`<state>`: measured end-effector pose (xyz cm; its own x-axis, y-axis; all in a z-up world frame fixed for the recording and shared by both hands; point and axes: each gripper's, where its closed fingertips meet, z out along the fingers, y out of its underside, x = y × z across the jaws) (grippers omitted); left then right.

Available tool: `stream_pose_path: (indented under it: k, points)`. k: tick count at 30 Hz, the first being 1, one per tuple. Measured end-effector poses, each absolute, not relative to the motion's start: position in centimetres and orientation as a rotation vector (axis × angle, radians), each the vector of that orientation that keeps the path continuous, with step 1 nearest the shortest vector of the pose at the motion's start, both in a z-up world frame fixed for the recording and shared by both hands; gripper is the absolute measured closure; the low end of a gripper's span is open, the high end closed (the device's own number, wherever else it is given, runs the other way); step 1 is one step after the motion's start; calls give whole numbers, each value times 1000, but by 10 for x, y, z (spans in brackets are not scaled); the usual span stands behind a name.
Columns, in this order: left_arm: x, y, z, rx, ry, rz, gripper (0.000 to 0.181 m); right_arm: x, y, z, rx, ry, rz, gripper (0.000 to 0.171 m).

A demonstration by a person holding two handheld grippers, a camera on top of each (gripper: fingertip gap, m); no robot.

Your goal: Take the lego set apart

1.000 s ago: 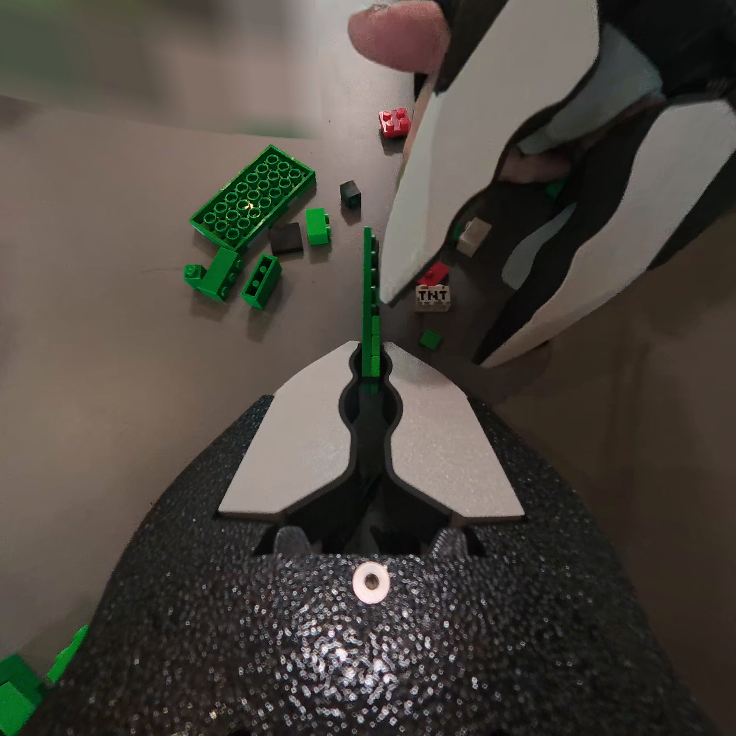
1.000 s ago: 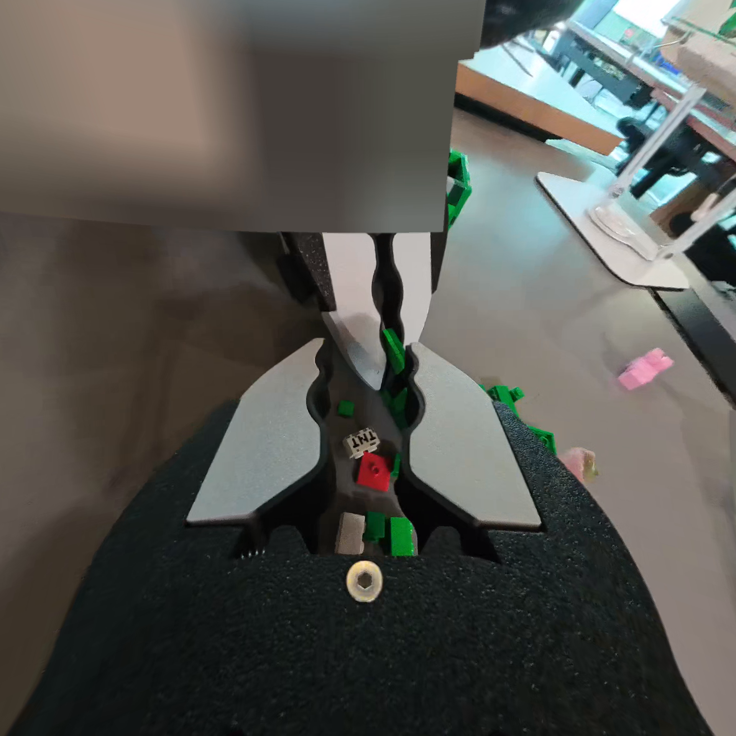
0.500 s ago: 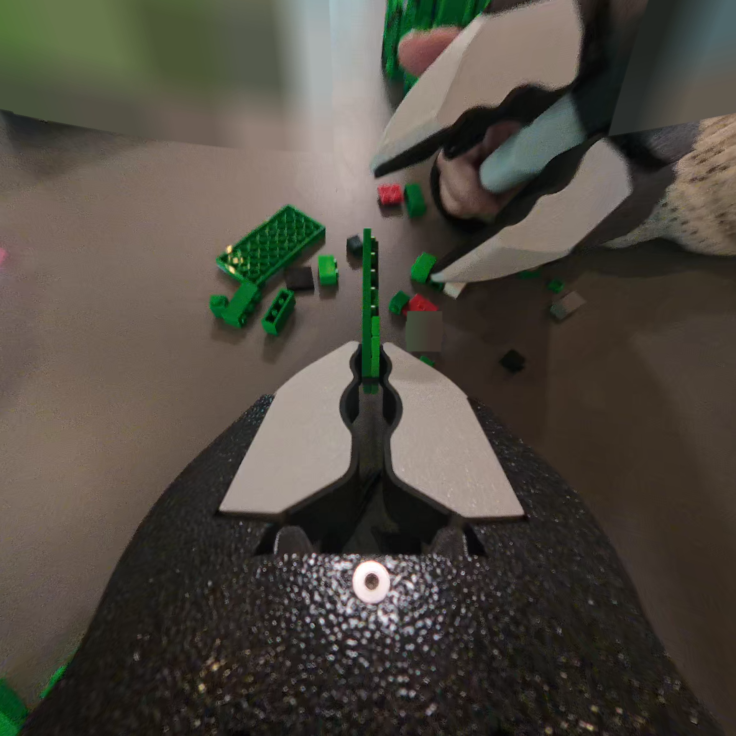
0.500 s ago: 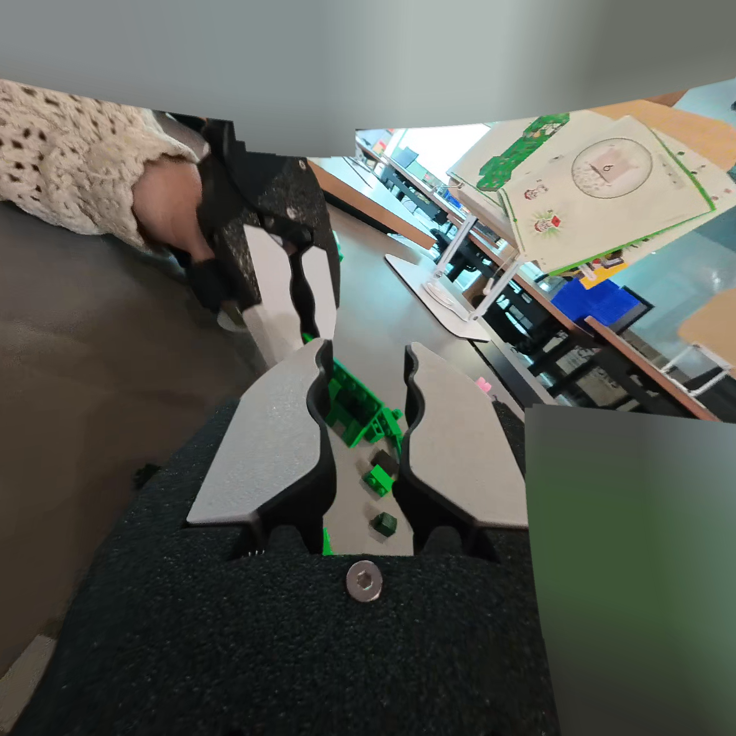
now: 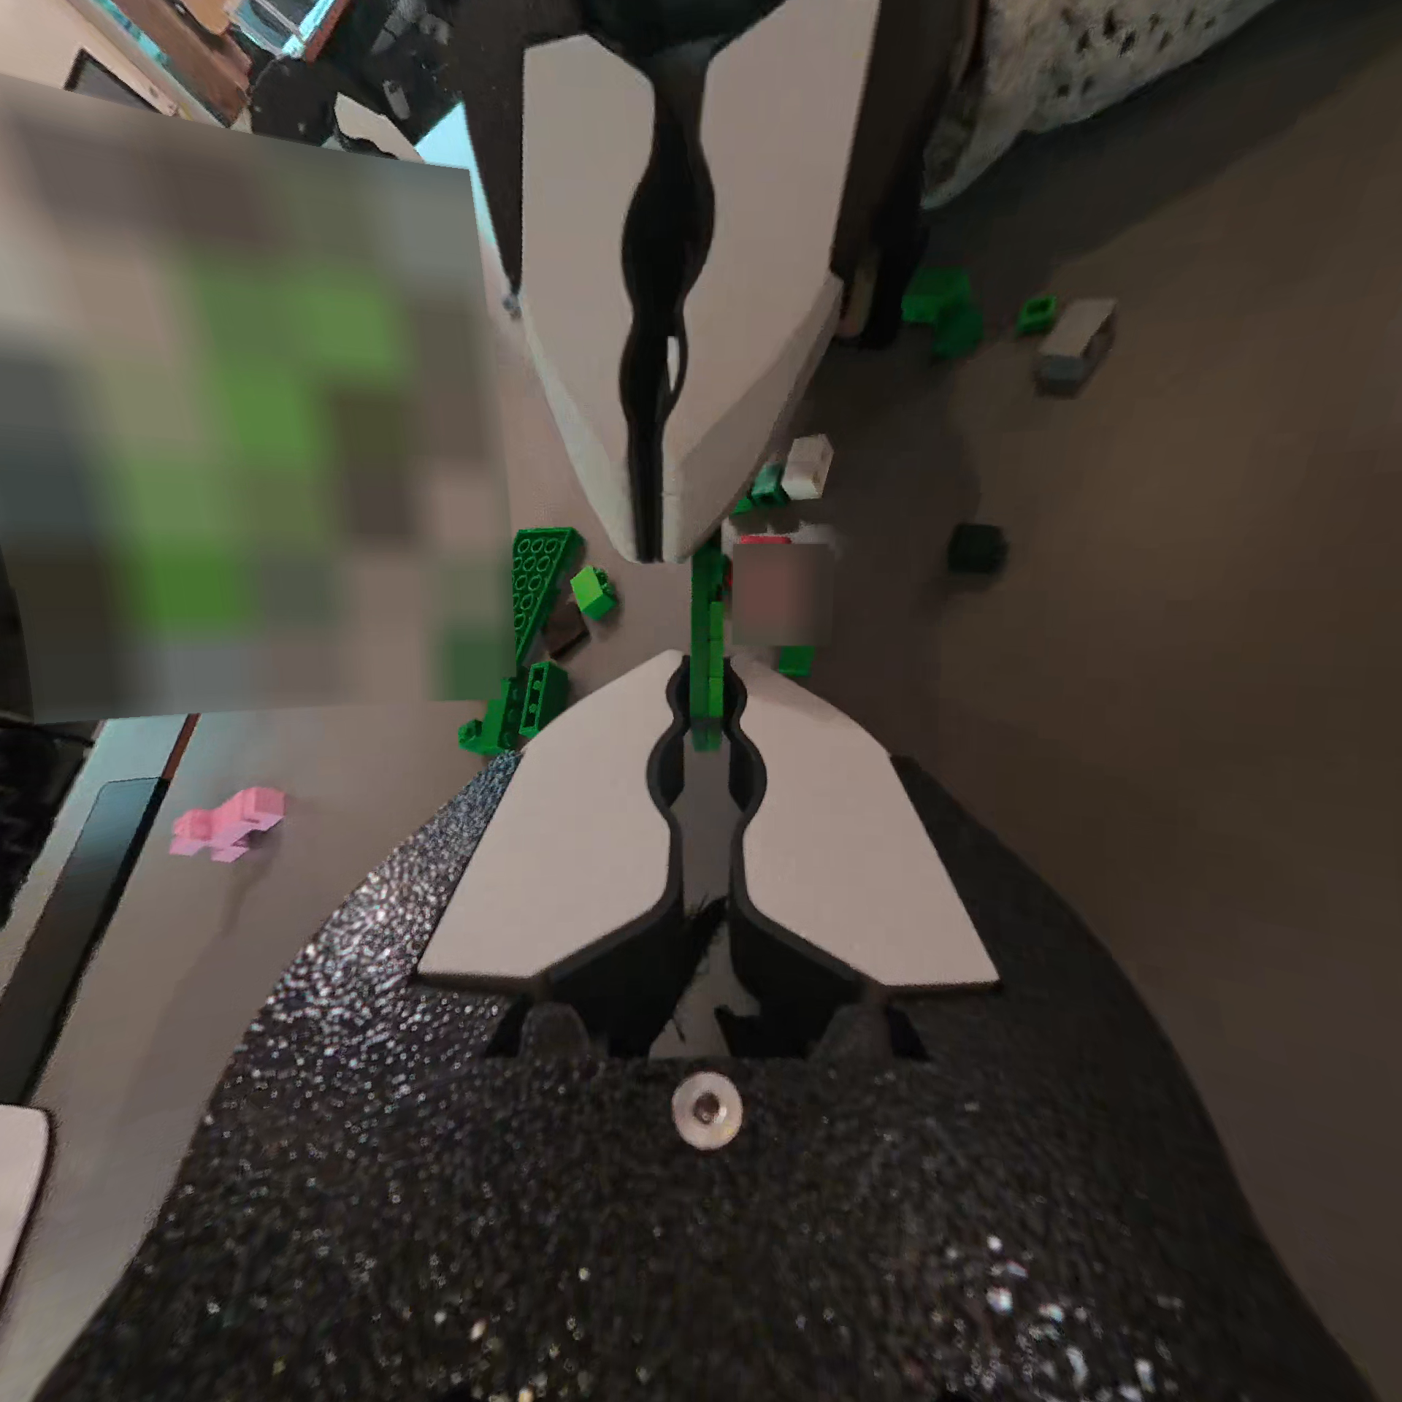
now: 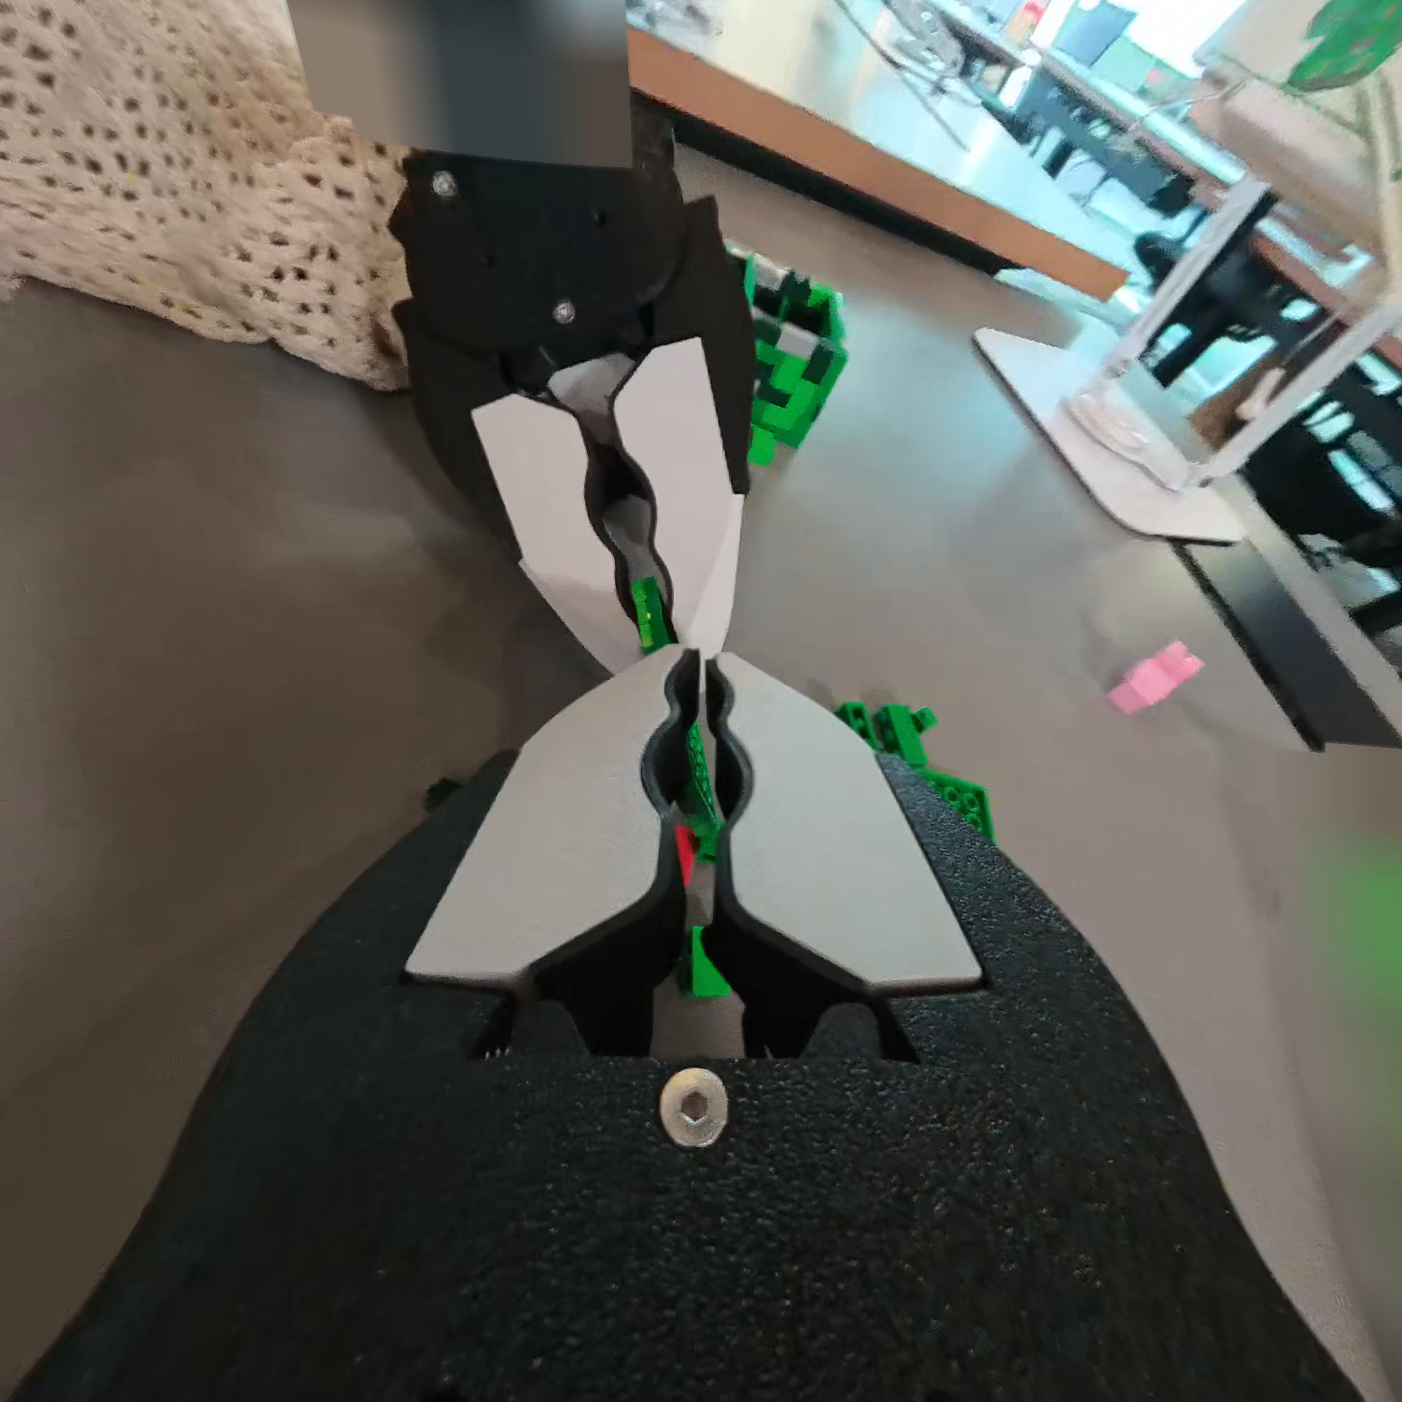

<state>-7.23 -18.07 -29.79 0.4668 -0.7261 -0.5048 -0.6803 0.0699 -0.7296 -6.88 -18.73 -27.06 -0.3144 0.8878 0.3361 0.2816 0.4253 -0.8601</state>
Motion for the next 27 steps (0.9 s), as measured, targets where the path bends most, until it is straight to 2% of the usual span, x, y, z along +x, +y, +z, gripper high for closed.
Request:
stream_pose_path:
  k: [3,5,6,7,9,13,17,20,25,27]
  points:
    - [-74,-181,-290,-1630,1185,-132,176,-67,-187,-263,-965,-1799,875,152]
    - [-75,-182,-287,-1625,1172,-152,176,-64,-189,-272,-1046,-1866,907,151]
    - [-74,-183,-289,-1627,1191,-150,176,-64,-188,-277,-1089,-1898,879,163]
    - [-77,-180,-290,-1629,1177,-115,174,-65,-187,-278,-1109,-1914,840,164]
    - [-83,-172,-275,-1578,1056,-75,164,-71,-182,-269,-1143,-1827,821,165]
    - [-91,-169,-246,-1506,854,-190,132,-75,-185,-244,-1265,-1623,1183,166]
    - [-81,-180,-233,-1419,835,-367,144,-70,-177,-226,-1231,-1396,1466,166]
    - [-83,-183,-220,-1391,730,-501,163,-68,-184,-218,-1182,-1331,1623,166]
    - [-82,-188,-215,-1384,693,-674,170,-69,-189,-216,-1161,-1336,1640,166]
    - [-78,-188,-219,-1429,691,-729,176,-71,-180,-217,-1197,-1293,1600,157]
